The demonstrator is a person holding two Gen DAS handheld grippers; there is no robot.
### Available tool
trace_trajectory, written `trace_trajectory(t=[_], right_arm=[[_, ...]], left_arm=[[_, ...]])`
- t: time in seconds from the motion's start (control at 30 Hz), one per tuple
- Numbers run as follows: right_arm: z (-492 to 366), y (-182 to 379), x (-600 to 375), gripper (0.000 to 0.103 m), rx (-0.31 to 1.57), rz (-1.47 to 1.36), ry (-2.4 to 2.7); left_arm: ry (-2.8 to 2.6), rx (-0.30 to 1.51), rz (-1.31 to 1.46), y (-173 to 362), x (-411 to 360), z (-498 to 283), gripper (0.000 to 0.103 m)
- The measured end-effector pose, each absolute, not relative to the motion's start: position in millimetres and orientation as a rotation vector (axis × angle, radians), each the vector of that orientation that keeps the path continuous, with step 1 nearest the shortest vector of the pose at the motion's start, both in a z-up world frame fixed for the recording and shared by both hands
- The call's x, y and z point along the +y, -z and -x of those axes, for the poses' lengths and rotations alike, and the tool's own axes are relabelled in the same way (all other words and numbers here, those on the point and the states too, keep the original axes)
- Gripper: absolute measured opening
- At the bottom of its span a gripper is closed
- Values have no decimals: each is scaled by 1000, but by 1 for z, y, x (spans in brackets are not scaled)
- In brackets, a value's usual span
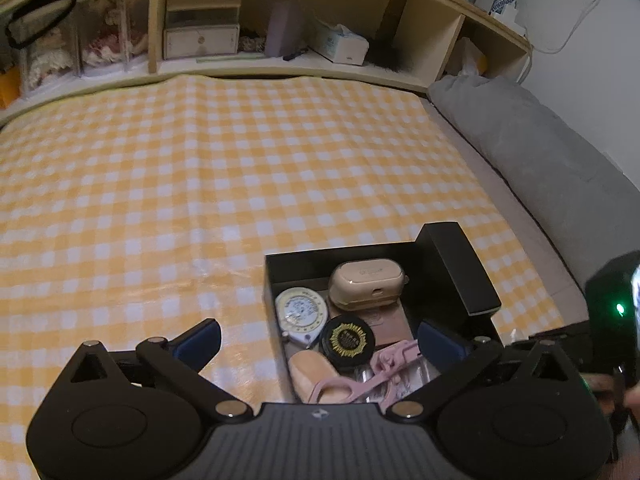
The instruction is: Organize rigid objects
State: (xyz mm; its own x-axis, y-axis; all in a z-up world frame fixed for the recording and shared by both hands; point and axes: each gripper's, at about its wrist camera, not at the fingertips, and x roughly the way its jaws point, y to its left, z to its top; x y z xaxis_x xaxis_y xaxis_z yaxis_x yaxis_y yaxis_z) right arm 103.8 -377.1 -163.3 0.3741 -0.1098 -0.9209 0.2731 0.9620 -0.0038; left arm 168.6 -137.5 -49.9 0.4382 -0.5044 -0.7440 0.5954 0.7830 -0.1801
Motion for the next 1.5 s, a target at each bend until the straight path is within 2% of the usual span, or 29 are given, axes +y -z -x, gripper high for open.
trace_trajectory(t=[0.53, 0.77, 0.83, 0.9, 1.0, 1.03, 1.1, 1.33, 1.4, 1.5], right_arm=[[-83, 134, -370, 6, 1100, -167, 276], [-56, 91, -356, 13, 987, -208, 284], [-45, 75, -343, 17, 940, -210, 257], [-32, 61, -328, 25, 900, -195, 236], [-14, 51, -312, 28, 862, -192, 217], [-7, 49, -308, 30, 852, -197, 218], [7, 46, -300, 42, 828, -214, 232], [43, 43, -286, 58, 767, -233, 302], [53, 42, -283, 66, 738, -242, 323], [64, 41, -277, 72, 693, -216, 355]], left_arm=[[619, 799, -113, 17, -90, -95, 103], [605, 754, -129, 11, -79, -71, 103], [600, 744, -119, 10, -76, -67, 103], [590, 731, -113, 8, -72, -62, 103], [572, 710, -108, 5, -65, -55, 103], [571, 706, -106, 5, -62, -52, 103], [573, 703, -100, 5, -59, -48, 103], [572, 685, -108, 7, -50, -32, 103], [571, 678, -109, 8, -48, -27, 103], [568, 660, -112, 10, -46, -20, 103]])
